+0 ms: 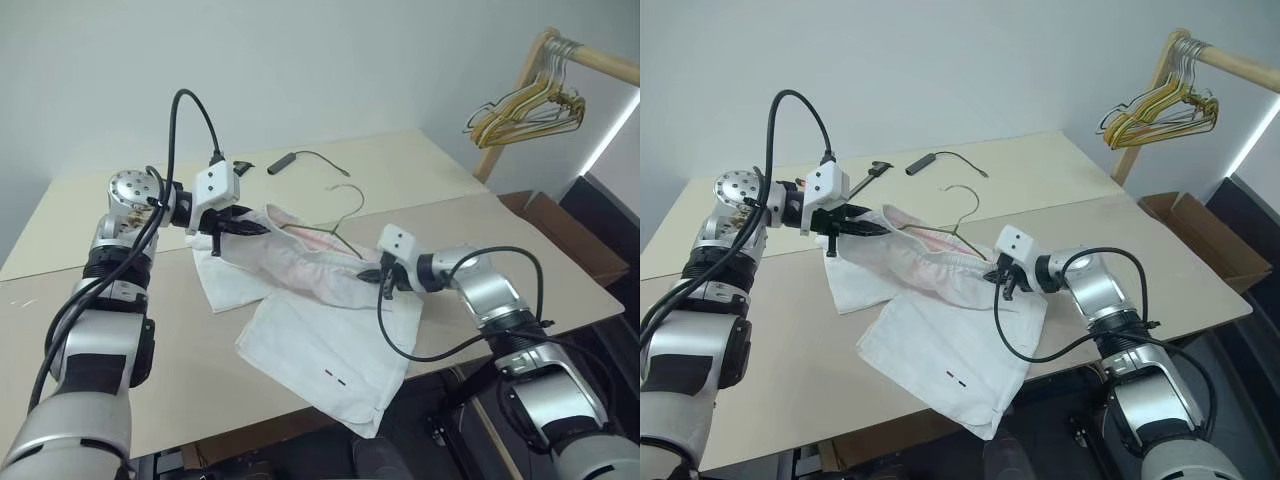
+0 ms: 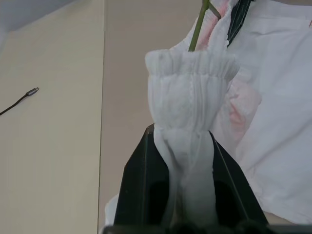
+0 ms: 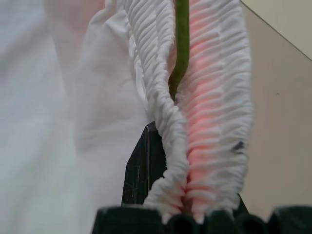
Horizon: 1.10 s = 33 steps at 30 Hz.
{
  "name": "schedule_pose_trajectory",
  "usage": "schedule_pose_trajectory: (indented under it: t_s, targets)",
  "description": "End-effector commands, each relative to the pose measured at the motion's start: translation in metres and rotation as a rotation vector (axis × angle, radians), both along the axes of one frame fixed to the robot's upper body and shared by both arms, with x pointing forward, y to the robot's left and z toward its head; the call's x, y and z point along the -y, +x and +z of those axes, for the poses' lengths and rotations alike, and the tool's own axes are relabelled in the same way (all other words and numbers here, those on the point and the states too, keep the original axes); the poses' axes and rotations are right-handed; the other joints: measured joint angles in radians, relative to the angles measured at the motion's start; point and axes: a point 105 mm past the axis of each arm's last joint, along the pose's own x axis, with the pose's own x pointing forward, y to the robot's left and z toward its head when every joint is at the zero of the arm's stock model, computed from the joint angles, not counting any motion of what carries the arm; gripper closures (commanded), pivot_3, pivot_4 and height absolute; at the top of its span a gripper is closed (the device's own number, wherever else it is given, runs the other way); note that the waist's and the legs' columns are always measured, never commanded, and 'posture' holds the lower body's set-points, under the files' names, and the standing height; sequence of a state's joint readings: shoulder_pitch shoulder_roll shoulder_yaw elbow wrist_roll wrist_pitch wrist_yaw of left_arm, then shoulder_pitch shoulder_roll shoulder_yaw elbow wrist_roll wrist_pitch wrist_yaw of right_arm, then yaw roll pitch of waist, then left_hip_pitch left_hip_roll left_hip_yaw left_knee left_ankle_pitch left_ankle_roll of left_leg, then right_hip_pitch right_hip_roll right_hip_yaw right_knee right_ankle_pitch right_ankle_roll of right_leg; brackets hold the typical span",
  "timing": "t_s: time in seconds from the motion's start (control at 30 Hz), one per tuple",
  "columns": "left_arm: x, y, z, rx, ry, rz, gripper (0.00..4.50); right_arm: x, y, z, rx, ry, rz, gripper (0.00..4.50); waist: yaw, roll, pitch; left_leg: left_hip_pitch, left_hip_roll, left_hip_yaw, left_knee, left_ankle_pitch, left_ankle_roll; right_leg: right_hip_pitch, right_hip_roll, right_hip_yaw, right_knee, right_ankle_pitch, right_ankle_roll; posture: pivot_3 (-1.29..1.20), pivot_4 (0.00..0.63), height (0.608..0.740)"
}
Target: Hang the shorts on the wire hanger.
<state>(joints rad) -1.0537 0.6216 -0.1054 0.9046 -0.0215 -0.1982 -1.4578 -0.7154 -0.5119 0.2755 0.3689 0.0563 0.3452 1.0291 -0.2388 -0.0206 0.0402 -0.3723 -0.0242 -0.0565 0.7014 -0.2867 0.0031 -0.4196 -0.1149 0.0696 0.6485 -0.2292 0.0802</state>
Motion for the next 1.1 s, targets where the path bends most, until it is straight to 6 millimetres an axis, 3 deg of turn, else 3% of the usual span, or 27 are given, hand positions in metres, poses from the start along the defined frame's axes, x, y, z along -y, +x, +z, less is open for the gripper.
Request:
schedule_pose_trajectory:
  t_s: [0.03, 0.27, 0.43, 0.6, 0.7, 0.9, 1.1]
  targets:
    - [0.001, 0.002, 0.018, 0.063, -0.051, 0.000, 3.80, 0.009, 0.001, 0.054, 0.093, 0.094, -0.009, 4.49, 0.003, 0.000, 0.000, 0.000, 0.000, 0.000, 0.000, 0.000, 0.000, 0.000, 0.000, 0.000, 0.000, 0.000, 0.000, -0.15, 0.000, 0.740]
    - [0.005, 0.003, 0.035, 0.079, -0.200, 0.006, 1.60, 0.030, -0.023, 0.084, 0.050, 0.059, -0.027, 4.50, 0.005, 0.000, 0.000, 0.000, 0.000, 0.000, 0.002, 0.000, 0.000, 0.000, 0.000, 0.000, 0.000, 0.000, 0.000, -0.19, 0.007, 0.740]
    - [0.009, 0.007, 0.053, 0.173, -0.288, 0.033, 0.06, 0.041, -0.053, 0.079, 0.006, 0.014, -0.040, 4.50, 0.005, 0.000, 0.000, -0.001, 0.000, 0.000, 0.001, 0.000, 0.000, 0.000, 0.000, 0.000, -0.001, 0.000, 0.000, -0.21, 0.016, 0.740]
    - [-0.009, 0.010, 0.072, 0.243, -0.318, 0.105, 0.02, 0.066, -0.073, 0.060, -0.077, 0.002, -0.177, 4.50, 0.001, 0.000, 0.001, -0.001, 0.000, 0.000, 0.001, 0.000, 0.000, 0.000, 0.000, 0.000, -0.001, 0.000, 0.000, -0.22, 0.030, 0.740]
    - [-0.012, 0.001, 0.087, 0.255, -0.384, 0.076, 0.02, 0.085, -0.085, 0.056, -0.136, 0.064, -0.335, 4.50, 0.002, 0.000, 0.002, 0.000, 0.001, 0.000, 0.001, 0.000, 0.000, 0.001, 0.000, 0.000, 0.000, 0.001, 0.000, -0.23, 0.039, 0.740]
    - [0.027, -0.042, 0.110, 0.216, -0.623, -0.096, 0.02, 0.123, -0.111, 0.059, -0.193, 0.179, -0.663, 4.50, 0.008, 0.000, 0.004, 0.000, 0.004, 0.000, 0.002, 0.000, 0.000, 0.004, 0.000, 0.000, -0.001, 0.001, 0.000, -0.27, 0.056, 0.740]
    - [0.058, -0.060, 0.122, 0.154, -0.784, -0.138, 0.02, 0.161, -0.120, 0.070, -0.163, 0.244, -0.943, 4.50, 0.006, 0.000, 0.008, 0.008, 0.004, 0.001, 0.002, 0.000, 0.000, 0.017, 0.003, -0.001, -0.005, -0.001, 0.003, -0.31, 0.061, 0.740]
